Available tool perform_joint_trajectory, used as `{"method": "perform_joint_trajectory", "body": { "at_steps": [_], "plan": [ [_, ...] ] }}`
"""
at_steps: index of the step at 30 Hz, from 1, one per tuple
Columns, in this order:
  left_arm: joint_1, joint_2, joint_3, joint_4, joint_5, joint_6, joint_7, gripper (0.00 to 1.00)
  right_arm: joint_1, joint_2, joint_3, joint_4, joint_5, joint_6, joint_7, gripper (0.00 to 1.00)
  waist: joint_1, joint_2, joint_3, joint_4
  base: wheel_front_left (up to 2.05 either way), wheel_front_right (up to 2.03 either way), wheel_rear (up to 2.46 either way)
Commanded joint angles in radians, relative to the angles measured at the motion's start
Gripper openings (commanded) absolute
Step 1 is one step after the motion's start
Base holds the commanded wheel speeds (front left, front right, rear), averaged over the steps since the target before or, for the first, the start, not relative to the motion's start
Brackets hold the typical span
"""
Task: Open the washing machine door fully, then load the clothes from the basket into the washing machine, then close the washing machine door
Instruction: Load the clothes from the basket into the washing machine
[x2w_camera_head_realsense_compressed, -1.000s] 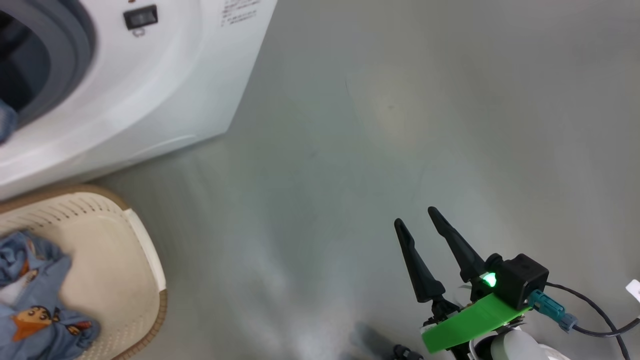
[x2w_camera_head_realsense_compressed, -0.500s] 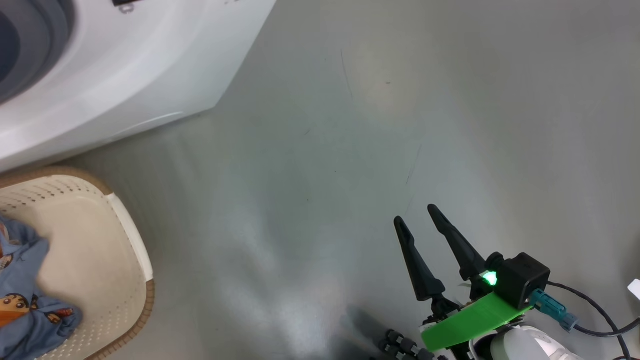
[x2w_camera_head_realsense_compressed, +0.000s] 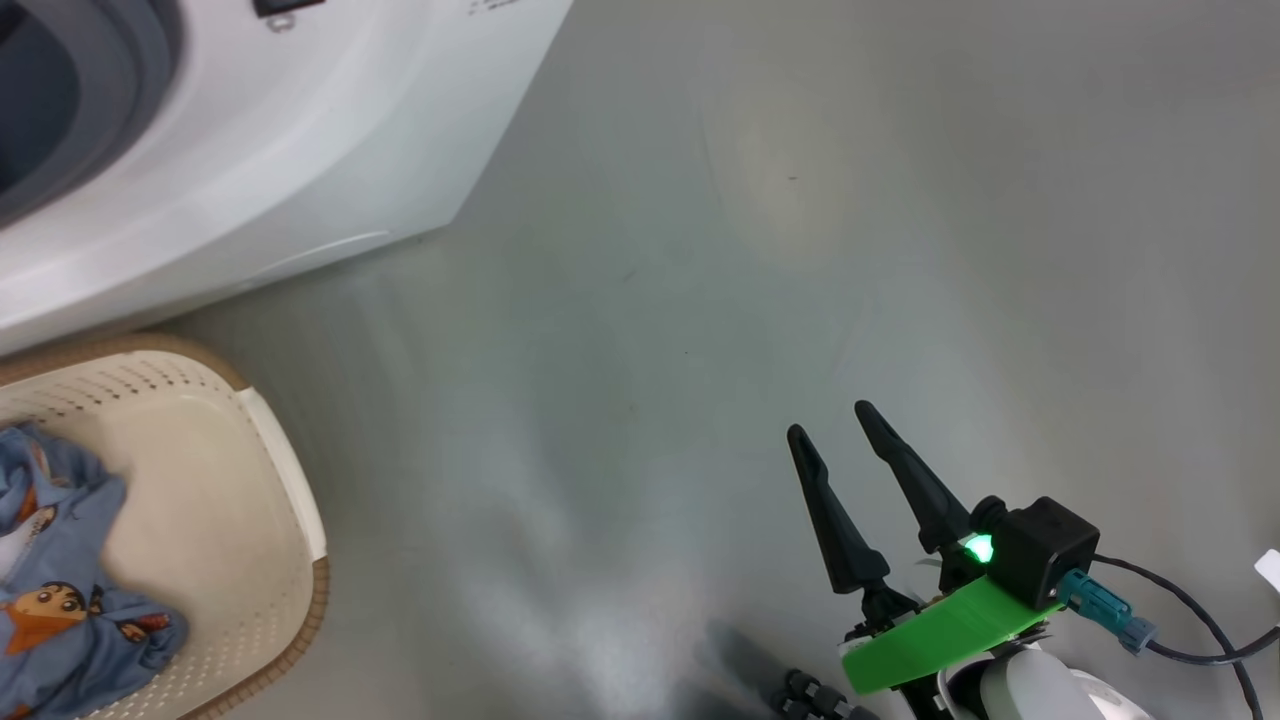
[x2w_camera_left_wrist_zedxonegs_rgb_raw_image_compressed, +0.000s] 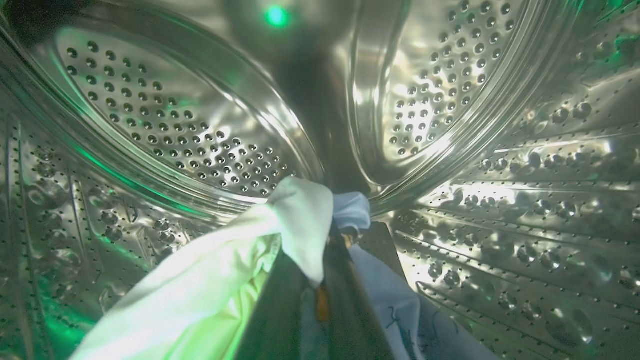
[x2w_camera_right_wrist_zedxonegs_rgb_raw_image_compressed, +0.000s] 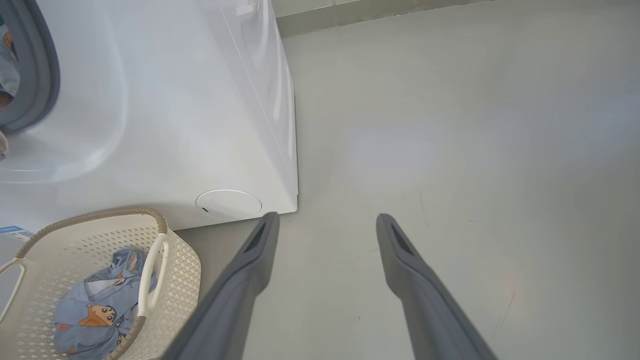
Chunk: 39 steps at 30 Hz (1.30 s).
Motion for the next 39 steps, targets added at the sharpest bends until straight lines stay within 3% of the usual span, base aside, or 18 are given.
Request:
{"method": "perform_joint_trajectory", "body": {
  "at_steps": [1,3,4,5,15,26,39],
  "plan": [
    [-0.022,0.032,-0.001,0.000,0.009,0.009,0.005,0.18,0.019,-0.012,0.018,-0.013,0.011,0.009,-0.005,1.00,0.0000,0.0000,-0.009,0.008,0.00,0.00,0.00],
    [-0.032,0.022,-0.008,0.034,0.010,0.012,0.006,0.48,0.020,-0.012,0.017,-0.010,0.011,0.009,-0.005,1.00,0.0000,0.0000,-0.021,0.014,0.00,0.00,0.00],
    [-0.035,0.017,-0.013,0.051,0.012,0.016,0.010,0.82,0.020,-0.012,0.017,-0.009,0.010,0.009,-0.005,1.00,0.0000,0.0000,-0.027,0.018,0.00,0.00,0.00],
    [-0.038,0.011,-0.016,0.068,0.011,0.021,0.015,1.00,0.021,-0.012,0.017,-0.007,0.010,0.009,-0.005,1.00,0.0000,0.0000,-0.032,0.022,0.00,0.00,0.00],
    [-0.039,-0.050,-0.030,0.171,0.001,0.072,0.029,1.00,0.013,-0.012,0.011,0.003,0.002,0.009,-0.005,1.00,0.0000,0.0000,-0.089,0.063,0.00,0.00,0.00],
    [0.015,-0.125,-0.016,0.205,-0.053,0.075,0.009,1.00,0.015,-0.012,-0.017,0.009,-0.013,0.009,-0.005,1.00,0.0000,0.0000,-0.149,0.118,0.00,0.00,0.00],
    [0.167,-0.233,-0.018,0.070,-0.095,0.083,-0.007,1.00,0.006,-0.012,-0.052,0.005,-0.019,0.009,-0.005,1.00,0.0000,0.0000,-0.162,0.206,0.00,0.00,0.00]
  ]
}}
